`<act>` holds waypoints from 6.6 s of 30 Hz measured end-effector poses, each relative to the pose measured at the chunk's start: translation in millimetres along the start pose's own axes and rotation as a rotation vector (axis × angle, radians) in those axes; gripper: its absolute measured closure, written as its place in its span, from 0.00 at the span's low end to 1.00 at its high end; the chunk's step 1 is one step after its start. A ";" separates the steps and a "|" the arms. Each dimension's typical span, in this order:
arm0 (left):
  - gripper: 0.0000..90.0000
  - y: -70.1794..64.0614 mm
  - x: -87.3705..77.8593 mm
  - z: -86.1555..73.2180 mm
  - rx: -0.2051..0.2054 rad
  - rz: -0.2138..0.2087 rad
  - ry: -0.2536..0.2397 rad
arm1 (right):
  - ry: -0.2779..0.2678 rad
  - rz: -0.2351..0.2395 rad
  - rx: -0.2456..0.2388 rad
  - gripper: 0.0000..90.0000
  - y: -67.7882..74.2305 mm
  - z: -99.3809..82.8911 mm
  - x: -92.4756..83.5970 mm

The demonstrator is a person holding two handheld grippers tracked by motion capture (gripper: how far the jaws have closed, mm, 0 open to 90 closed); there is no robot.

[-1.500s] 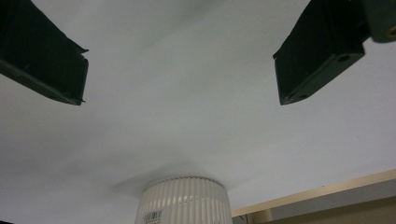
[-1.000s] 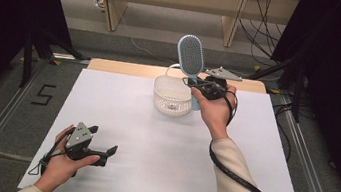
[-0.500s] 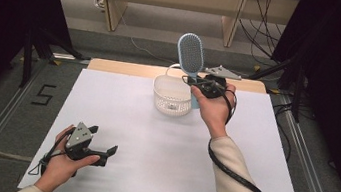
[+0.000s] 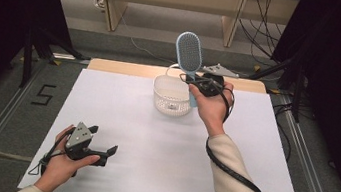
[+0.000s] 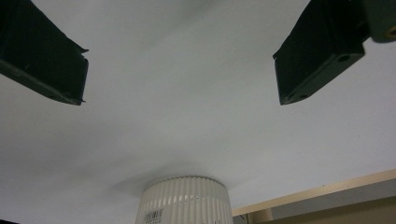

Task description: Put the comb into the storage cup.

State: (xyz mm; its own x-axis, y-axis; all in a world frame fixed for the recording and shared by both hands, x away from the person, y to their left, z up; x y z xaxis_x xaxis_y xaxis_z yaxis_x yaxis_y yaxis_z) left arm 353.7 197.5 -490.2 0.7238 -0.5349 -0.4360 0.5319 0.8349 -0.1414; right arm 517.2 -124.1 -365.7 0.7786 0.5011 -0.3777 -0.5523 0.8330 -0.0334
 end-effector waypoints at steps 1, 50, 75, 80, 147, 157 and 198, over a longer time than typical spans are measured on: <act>0.02 0.0 0.0 0.0 0.000 0.000 0.000 | 0.000 -0.001 0.000 0.79 0.0 0.2 0.2; 0.02 0.1 0.0 0.4 -0.002 -0.001 -0.003 | -0.001 -0.009 -0.005 0.79 1.6 8.0 17.0; 0.02 -0.1 -0.2 0.7 -0.001 -0.002 -0.004 | 0.011 -0.001 -0.002 0.79 5.2 6.3 30.4; 0.02 -0.3 -0.1 0.6 0.000 -0.002 -0.003 | 0.010 0.000 -0.005 0.79 5.8 7.1 32.2; 0.03 -0.8 0.5 0.4 0.000 -0.003 0.000 | -0.008 -0.024 -0.050 0.79 -0.1 7.2 56.6; 0.03 -1.0 0.6 0.4 -0.002 -0.004 0.000 | -0.005 -0.023 -0.055 0.79 1.1 7.1 60.0; 0.03 -2.4 1.8 0.2 0.003 -0.007 0.000 | 0.003 -0.023 -0.074 0.79 1.9 -2.6 71.1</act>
State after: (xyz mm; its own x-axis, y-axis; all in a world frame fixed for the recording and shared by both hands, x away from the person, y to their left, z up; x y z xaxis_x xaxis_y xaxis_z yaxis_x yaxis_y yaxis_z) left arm 353.8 194.6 -490.4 0.7197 -0.5408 -0.4353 0.5385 0.8306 -0.1417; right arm 570.8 -87.5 -395.1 0.7904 0.4817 -0.3786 -0.5551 0.8245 -0.1099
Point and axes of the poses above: each handheld gripper's, and its own axes: x roughly forward along the jaws, z roughly out of its top, y roughly to its left, the point moved 3 cm from there along x, roughly forward along the jaws, and after that the axes turned 7 degrees about -x, right-handed, at the moved point
